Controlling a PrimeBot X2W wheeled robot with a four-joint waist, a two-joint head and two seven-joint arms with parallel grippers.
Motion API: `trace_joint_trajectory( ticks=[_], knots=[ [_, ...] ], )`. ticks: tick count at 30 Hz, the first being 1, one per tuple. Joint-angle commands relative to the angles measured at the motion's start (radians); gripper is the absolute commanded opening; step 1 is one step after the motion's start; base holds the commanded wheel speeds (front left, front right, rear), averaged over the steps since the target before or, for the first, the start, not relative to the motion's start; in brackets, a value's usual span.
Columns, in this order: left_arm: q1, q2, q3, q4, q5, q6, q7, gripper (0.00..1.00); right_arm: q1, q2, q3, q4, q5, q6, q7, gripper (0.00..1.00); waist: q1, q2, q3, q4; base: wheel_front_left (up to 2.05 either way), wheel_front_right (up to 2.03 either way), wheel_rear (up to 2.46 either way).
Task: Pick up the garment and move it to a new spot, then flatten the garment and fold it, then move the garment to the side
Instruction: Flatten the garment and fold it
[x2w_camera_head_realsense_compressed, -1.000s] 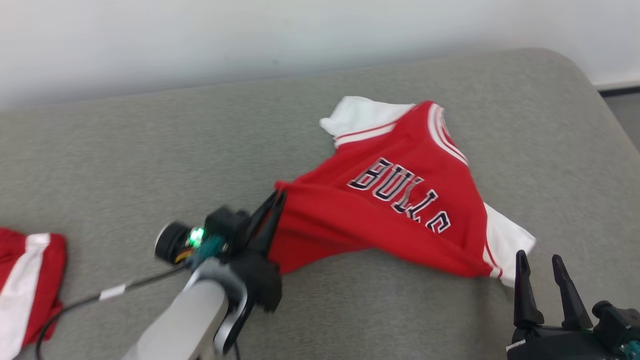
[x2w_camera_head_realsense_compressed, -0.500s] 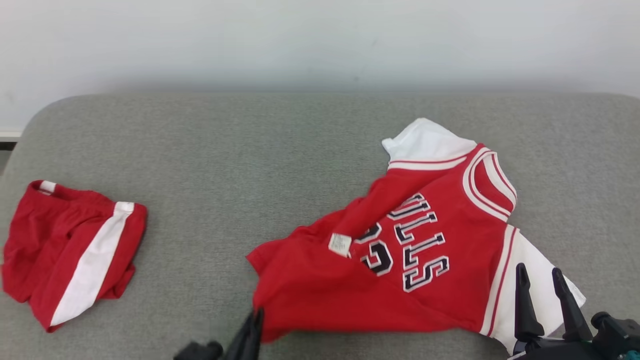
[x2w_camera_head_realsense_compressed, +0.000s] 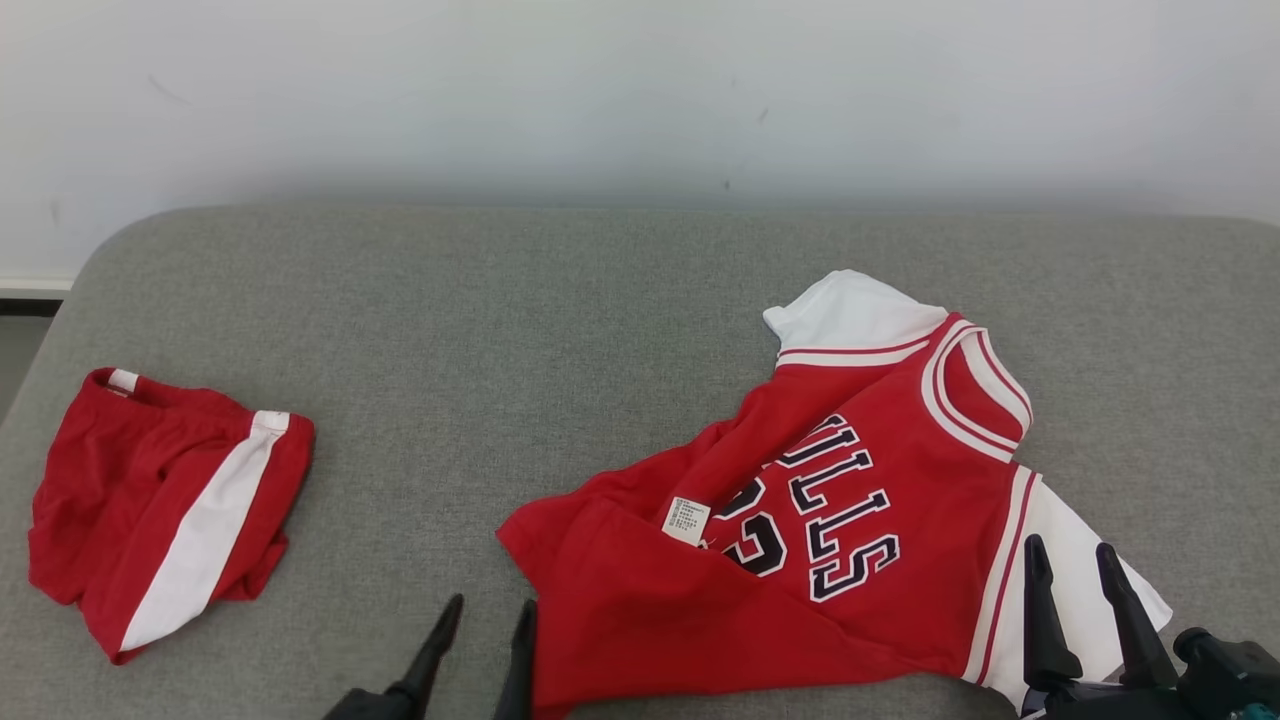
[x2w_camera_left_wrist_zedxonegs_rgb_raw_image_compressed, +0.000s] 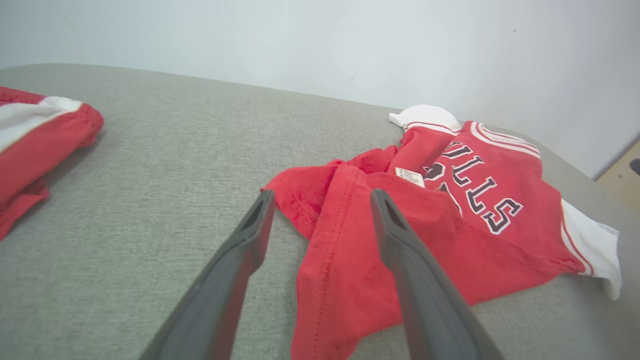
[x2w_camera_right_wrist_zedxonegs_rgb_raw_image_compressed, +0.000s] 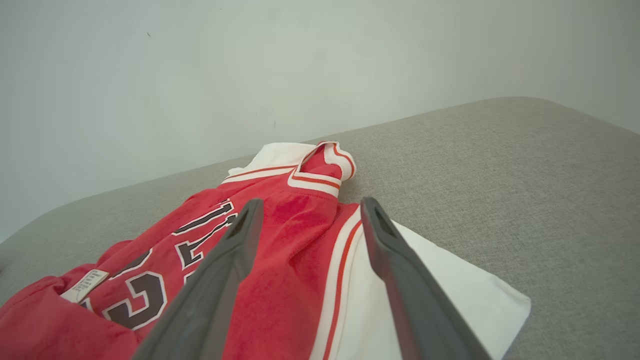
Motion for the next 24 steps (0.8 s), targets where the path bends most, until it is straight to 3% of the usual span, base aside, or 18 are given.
trace_joint_trajectory(
  ticks=[1, 14, 24],
  knots=[
    [0.023, -0.008, 0.027, -0.018, 0.023, -0.001, -0.003, 1.0, 0.007, -0.005, 0.001, 0.002, -0.001, -0.002, -0.001, 1.0, 0.0001, 0.0, -0.011, -0.004, 0.0, 0.0, 0.0],
    [0.1, -0.055, 0.336, -0.111, 0.165, -0.035, -0.003, 1.0, 0.039, -0.016, 0.016, 0.011, 0.003, -0.002, -0.001, 1.0, 0.0001, 0.0, -0.077, -0.029, 0.0, 0.0, 0.0],
    [0.149, -0.1, 0.45, -0.115, 0.226, -0.074, -0.003, 1.0, 0.051, -0.023, 0.014, 0.016, 0.01, -0.002, -0.001, 1.0, 0.0001, 0.0, -0.092, -0.041, 0.0, 0.0, 0.0]
  ],
)
